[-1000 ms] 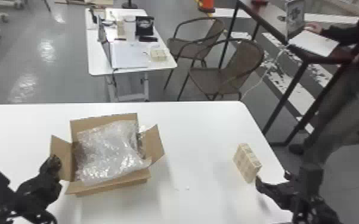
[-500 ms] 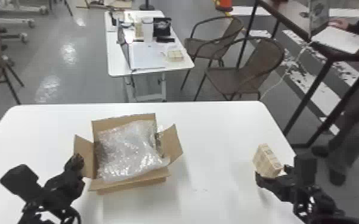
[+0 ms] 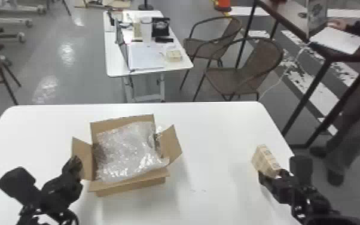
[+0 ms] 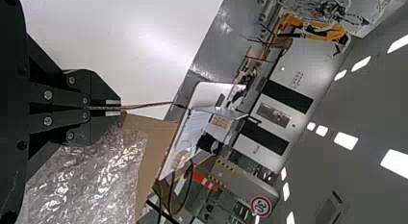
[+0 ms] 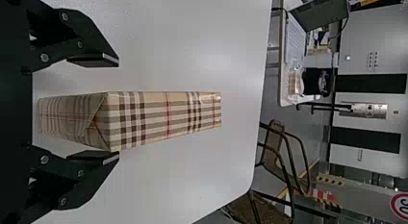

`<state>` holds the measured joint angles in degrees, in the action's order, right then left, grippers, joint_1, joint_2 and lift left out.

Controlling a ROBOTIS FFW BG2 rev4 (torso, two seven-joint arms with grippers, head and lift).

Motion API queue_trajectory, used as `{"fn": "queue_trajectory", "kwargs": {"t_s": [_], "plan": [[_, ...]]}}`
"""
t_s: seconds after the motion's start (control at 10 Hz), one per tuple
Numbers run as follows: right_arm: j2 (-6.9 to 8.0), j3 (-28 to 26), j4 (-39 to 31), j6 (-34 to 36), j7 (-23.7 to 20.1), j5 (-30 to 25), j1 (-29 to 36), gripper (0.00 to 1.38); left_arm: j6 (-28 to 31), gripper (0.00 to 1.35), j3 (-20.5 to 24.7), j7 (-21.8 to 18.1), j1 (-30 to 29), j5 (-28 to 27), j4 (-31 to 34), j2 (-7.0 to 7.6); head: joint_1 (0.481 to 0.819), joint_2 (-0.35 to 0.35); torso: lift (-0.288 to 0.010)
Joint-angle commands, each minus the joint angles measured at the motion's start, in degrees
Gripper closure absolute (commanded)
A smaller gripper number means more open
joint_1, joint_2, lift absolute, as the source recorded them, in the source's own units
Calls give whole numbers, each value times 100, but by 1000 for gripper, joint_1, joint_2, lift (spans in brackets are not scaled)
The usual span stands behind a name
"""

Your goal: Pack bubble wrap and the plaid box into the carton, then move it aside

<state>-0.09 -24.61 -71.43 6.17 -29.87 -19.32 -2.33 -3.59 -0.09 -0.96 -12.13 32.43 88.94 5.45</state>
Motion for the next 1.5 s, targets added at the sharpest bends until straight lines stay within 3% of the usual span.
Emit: {"fn": "queue_trajectory", "kwargs": {"t_s": [0.0,0.1,0.5,0.6,0.8,1.2,1.4], "plan": [[14,0,-3,16,7,-45,-22,779,-1,1213,-8,0,0,0,0,-9,695,-97,-27],[14,0,6,25,16,-72,-40,865,-1,1214,-8,0,-9,0,0,0,695,-97,-27],[14,0,-38,34,51,-63,-5,878,-1,1214,-8,0,-18,9,0,-9,695,-102,-27],[14,0,-11,34,69,-63,-5,970,-1,1213,-8,0,-18,9,-9,-9,695,-102,-27],[14,0,-64,25,86,34,39,996,-1,1214,-8,0,-18,9,-9,-9,695,-103,-27],[14,984,-1251,42,95,1071,452,995,-19,1214,0,0,-9,26,-9,-9,695,-69,-27],[14,1573,-1971,192,104,1308,488,995,-19,1213,-8,0,9,18,-26,-9,695,-7,-27]]}}
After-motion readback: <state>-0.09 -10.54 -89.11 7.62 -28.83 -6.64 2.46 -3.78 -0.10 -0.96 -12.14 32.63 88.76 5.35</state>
